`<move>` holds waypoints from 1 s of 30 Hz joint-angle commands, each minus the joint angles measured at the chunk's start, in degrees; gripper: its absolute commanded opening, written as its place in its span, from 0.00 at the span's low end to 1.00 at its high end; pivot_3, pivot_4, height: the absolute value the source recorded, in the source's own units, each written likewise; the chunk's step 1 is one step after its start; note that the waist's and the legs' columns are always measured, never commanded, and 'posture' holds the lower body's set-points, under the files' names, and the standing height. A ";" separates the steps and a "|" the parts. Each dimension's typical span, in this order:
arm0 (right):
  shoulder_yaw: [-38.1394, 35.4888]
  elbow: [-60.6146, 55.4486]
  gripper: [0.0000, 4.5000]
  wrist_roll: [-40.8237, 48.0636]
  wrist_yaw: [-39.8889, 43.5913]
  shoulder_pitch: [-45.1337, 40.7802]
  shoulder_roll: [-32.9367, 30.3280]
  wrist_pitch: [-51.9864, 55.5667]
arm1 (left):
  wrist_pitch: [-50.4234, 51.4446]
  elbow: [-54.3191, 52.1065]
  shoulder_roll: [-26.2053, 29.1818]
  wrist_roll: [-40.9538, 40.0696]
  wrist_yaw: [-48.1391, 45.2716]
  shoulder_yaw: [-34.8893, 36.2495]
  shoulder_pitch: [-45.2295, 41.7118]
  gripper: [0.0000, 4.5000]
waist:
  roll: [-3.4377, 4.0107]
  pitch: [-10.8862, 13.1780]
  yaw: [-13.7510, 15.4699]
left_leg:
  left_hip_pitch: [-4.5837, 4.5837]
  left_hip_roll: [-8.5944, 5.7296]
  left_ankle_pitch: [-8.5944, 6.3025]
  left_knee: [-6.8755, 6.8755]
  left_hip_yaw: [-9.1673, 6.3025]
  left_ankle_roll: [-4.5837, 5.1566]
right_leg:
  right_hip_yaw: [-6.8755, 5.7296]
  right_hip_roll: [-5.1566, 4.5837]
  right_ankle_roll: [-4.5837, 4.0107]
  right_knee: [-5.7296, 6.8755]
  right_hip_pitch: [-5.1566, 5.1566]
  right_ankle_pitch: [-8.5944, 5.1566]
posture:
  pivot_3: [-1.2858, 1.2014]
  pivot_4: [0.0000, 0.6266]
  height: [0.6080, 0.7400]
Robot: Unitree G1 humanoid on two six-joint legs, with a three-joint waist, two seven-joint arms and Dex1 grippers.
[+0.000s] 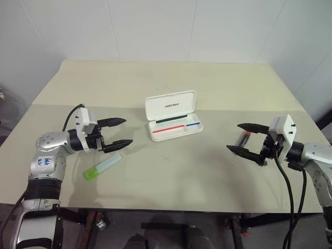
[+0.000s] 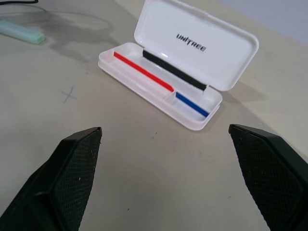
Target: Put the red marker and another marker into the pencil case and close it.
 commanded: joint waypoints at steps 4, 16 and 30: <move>1.73 0.16 1.00 0.49 0.93 -1.55 1.03 -0.48 | -0.07 -2.07 0.34 -0.76 -0.43 0.80 -1.48 0.99 | 0.00 0.00 0.05 | -0.01 0.01 0.00 0.00 -0.02 0.00 | -0.02 0.00 0.00 0.01 -0.01 0.00 | 0.52 0.24 1.00; 2.28 -3.71 1.00 1.90 1.39 -2.75 0.12 2.37 | 0.59 0.50 -5.00 0.42 -1.82 -3.95 -5.23 0.90 | 0.00 0.00 0.12 | -0.05 0.00 0.00 0.01 -0.04 0.00 | -0.04 -0.01 0.00 0.08 0.00 0.00 | 0.52 0.24 1.00; -0.24 -7.73 1.00 3.20 -1.21 -0.20 0.47 2.93 | -6.45 18.92 -14.11 14.06 3.92 -12.94 -17.58 0.36 | 0.00 0.00 0.15 | -0.10 -0.06 0.00 0.08 -0.04 0.01 | -0.04 0.00 0.03 0.08 -0.02 0.01 | 0.52 0.24 1.00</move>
